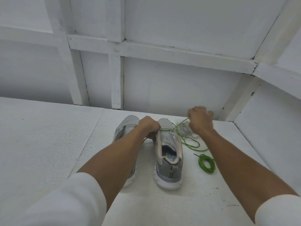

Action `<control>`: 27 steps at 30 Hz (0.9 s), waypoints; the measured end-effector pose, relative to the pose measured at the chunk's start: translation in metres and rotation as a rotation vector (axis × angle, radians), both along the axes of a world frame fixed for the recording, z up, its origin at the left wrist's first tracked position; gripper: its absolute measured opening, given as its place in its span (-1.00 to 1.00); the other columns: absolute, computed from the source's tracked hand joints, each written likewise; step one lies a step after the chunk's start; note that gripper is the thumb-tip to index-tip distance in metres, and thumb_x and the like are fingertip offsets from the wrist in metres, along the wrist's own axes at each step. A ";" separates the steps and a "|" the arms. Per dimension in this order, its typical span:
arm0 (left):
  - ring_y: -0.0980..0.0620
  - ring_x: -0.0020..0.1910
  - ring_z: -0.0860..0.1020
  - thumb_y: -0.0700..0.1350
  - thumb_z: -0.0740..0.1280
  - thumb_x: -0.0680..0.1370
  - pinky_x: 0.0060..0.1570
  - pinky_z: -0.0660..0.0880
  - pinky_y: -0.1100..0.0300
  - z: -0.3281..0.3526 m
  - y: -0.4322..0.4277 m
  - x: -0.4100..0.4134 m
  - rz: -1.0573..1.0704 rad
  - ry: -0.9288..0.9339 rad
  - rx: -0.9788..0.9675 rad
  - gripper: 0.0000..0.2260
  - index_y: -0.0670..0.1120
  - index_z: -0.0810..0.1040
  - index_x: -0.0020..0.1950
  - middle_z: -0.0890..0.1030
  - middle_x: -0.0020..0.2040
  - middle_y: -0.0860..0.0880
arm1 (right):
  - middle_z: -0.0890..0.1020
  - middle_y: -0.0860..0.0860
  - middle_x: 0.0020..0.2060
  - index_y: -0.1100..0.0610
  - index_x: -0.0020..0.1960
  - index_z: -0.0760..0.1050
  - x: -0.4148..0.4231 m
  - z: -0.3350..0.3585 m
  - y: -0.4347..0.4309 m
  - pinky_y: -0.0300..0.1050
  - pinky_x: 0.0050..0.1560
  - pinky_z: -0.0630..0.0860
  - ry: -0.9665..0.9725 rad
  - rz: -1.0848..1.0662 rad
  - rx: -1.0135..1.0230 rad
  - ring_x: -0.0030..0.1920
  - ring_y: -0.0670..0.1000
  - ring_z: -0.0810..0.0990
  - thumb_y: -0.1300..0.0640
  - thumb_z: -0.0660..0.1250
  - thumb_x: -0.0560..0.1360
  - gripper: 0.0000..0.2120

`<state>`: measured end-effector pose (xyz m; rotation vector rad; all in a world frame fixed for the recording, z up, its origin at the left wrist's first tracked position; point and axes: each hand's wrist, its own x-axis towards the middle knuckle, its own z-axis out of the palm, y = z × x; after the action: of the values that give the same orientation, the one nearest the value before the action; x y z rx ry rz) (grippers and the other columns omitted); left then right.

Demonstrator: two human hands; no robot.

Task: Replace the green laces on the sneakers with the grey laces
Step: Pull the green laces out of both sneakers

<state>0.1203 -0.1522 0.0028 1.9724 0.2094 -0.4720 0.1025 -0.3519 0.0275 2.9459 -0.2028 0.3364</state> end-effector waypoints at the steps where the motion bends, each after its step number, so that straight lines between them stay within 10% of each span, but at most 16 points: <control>1: -0.23 -0.17 0.69 -0.28 0.37 0.42 -0.10 0.63 -0.14 -0.001 0.000 0.001 0.003 -0.005 -0.001 -0.93 -0.27 0.55 -0.15 0.63 -0.31 -0.22 | 0.45 0.05 0.25 0.06 0.21 0.46 0.001 0.008 -0.010 0.16 0.30 0.23 -0.056 -0.065 -0.005 0.36 0.15 0.28 0.28 0.24 0.45 -0.65; 7: -0.21 -0.18 0.69 -0.26 0.37 0.43 -0.11 0.64 -0.12 -0.003 -0.002 0.003 0.010 -0.017 0.003 -0.88 -0.30 0.56 -0.10 0.65 -0.25 -0.23 | 0.26 -0.02 0.48 -0.08 0.45 0.29 0.009 0.010 -0.003 0.18 0.39 0.20 0.112 0.084 0.206 0.48 0.11 0.15 0.21 0.26 0.49 -0.44; 11: -0.21 -0.21 0.69 -0.27 0.36 0.45 -0.13 0.64 -0.13 -0.003 -0.001 0.002 0.014 -0.006 0.009 -0.91 -0.29 0.55 -0.10 0.64 -0.29 -0.21 | 0.37 -0.09 0.41 -0.09 0.13 0.56 0.005 -0.024 0.026 0.14 0.37 0.22 0.293 0.246 0.153 0.46 0.07 0.16 -0.01 0.32 0.54 -0.82; 21: -0.21 -0.17 0.69 -0.27 0.35 0.42 -0.09 0.64 -0.13 -0.008 -0.001 0.007 0.005 0.016 -0.002 -0.96 -0.24 0.54 -0.19 0.62 -0.33 -0.20 | 0.34 0.10 0.36 0.13 0.37 0.32 -0.001 0.015 -0.016 0.25 0.37 0.15 -0.005 -0.166 0.010 0.43 0.18 0.18 0.24 0.24 0.47 -0.54; 27: -0.19 -0.16 0.70 -0.25 0.36 0.43 -0.03 0.63 -0.08 -0.008 -0.001 0.008 -0.004 0.010 0.017 -0.94 -0.23 0.53 -0.22 0.61 -0.35 -0.18 | 0.31 -0.09 0.44 -0.10 0.25 0.49 0.005 -0.024 0.018 0.22 0.44 0.11 0.251 0.200 0.181 0.51 0.10 0.08 0.04 0.32 0.53 -0.71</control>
<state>0.1285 -0.1533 -0.0056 1.9877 0.2163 -0.4843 0.1080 -0.3338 0.0031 3.1567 0.1003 -0.0319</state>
